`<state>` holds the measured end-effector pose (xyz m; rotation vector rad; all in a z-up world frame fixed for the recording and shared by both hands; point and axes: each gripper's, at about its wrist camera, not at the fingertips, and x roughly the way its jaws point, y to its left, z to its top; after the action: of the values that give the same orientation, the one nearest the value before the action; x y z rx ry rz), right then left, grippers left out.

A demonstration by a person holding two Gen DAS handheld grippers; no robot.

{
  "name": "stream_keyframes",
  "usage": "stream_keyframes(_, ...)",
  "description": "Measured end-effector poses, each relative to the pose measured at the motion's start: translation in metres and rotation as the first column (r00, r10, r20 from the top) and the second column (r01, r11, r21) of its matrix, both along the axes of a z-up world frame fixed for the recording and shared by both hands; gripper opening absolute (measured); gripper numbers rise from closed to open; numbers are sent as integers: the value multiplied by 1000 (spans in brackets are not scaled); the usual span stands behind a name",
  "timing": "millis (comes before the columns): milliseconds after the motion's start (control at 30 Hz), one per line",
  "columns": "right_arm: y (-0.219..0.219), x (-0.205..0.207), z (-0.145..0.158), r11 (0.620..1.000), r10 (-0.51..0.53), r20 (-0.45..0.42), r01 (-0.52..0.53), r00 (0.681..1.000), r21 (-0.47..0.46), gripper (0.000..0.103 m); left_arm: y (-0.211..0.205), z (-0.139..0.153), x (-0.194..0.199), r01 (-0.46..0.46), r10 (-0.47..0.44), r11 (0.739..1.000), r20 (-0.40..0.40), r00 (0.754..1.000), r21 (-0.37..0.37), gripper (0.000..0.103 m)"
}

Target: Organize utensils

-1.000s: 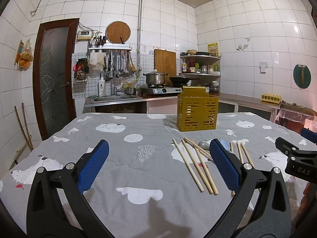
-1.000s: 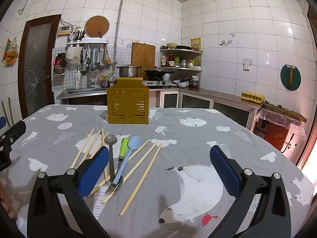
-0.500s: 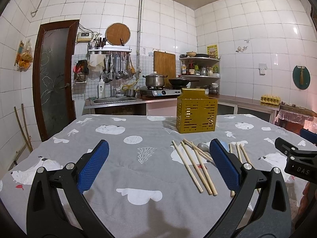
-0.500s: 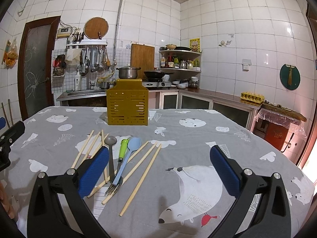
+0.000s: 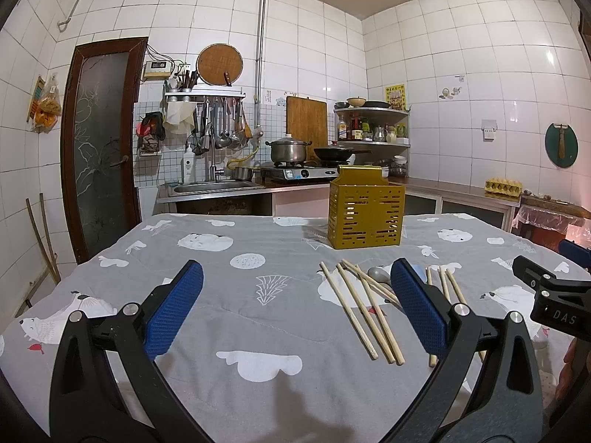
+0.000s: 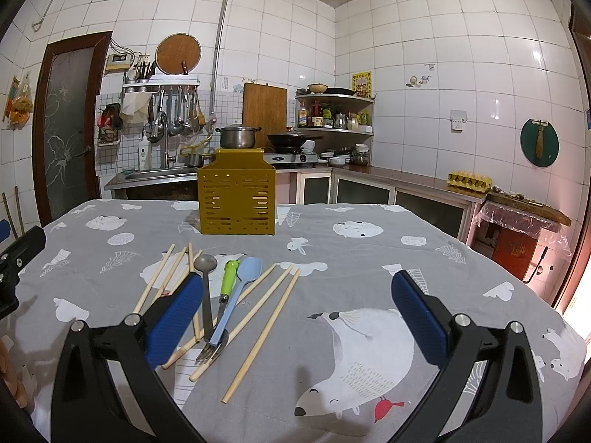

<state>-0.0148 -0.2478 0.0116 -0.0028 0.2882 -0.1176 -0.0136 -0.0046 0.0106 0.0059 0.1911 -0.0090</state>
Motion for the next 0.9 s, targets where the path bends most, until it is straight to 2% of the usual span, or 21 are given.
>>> stream_keyframes(900,0,1,-2,1000,-3,1,3,1000,3,99,-2,2,0,9,-9,1000,-7,1000,0,98)
